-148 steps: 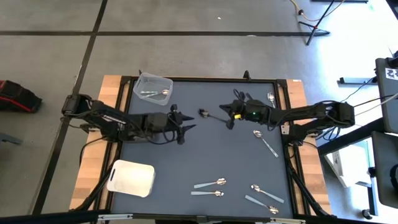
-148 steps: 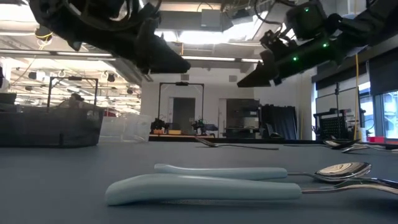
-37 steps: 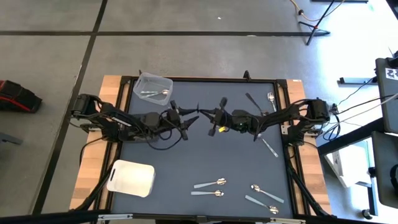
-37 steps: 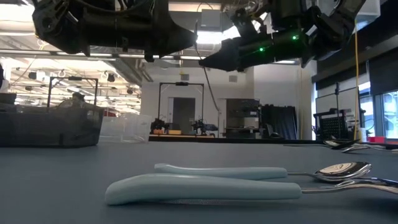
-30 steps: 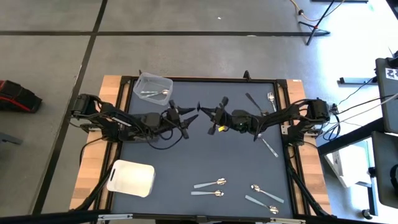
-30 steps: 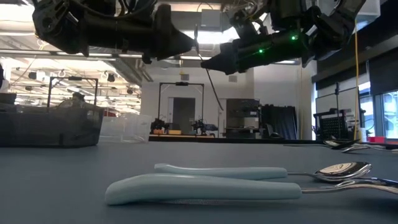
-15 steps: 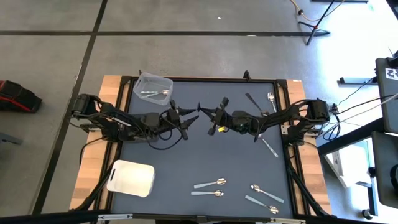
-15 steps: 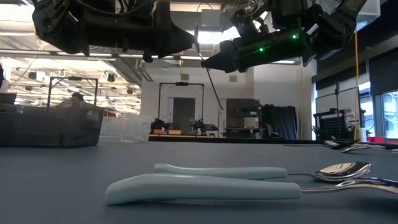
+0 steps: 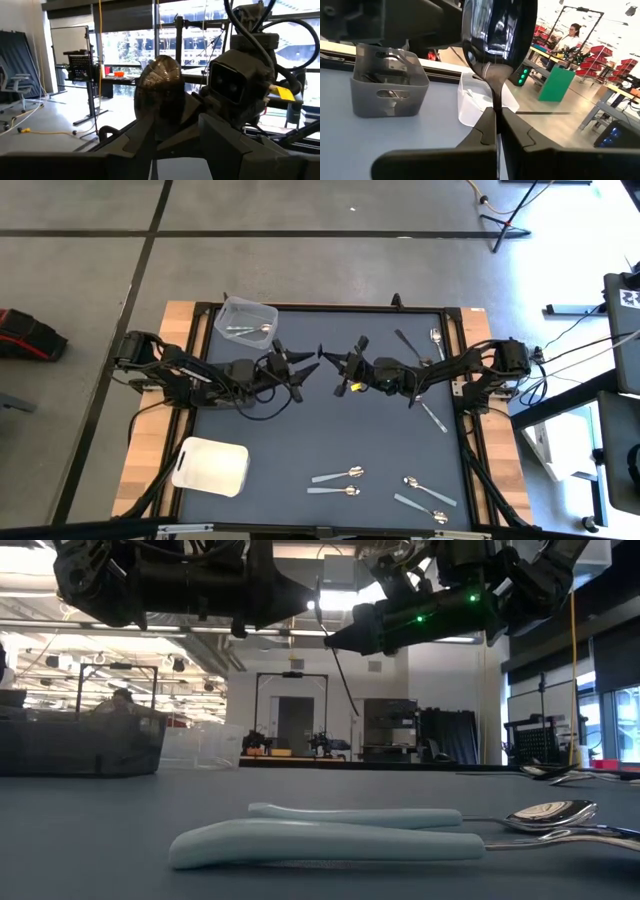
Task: Sort silverware by color (type)
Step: Put the black spoon into the black bin
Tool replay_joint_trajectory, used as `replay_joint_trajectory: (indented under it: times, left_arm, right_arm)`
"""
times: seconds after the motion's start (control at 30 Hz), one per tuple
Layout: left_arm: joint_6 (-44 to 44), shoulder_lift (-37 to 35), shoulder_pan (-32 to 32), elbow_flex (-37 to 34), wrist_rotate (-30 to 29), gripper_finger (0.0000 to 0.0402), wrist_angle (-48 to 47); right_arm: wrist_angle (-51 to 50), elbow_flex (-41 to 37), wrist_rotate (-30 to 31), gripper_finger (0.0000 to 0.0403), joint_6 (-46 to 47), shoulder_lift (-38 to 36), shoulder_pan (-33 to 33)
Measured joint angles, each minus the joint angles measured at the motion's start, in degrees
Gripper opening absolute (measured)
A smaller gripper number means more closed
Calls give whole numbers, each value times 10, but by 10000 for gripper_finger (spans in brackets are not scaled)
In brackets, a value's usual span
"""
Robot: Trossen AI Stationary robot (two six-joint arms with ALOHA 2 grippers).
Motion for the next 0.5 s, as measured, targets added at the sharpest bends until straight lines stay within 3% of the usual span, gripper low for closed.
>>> replay_joint_trajectory:
  times: [0.3,0.5]
  left_arm:
    - [29,28,0,49,-7,147,-9]
    - [60,56,-3,85,-88,147,-55]
  right_arm:
    - [1,5,1,0,0,-1,0]
    - [-10,5,16,0,-1,-1,-1]
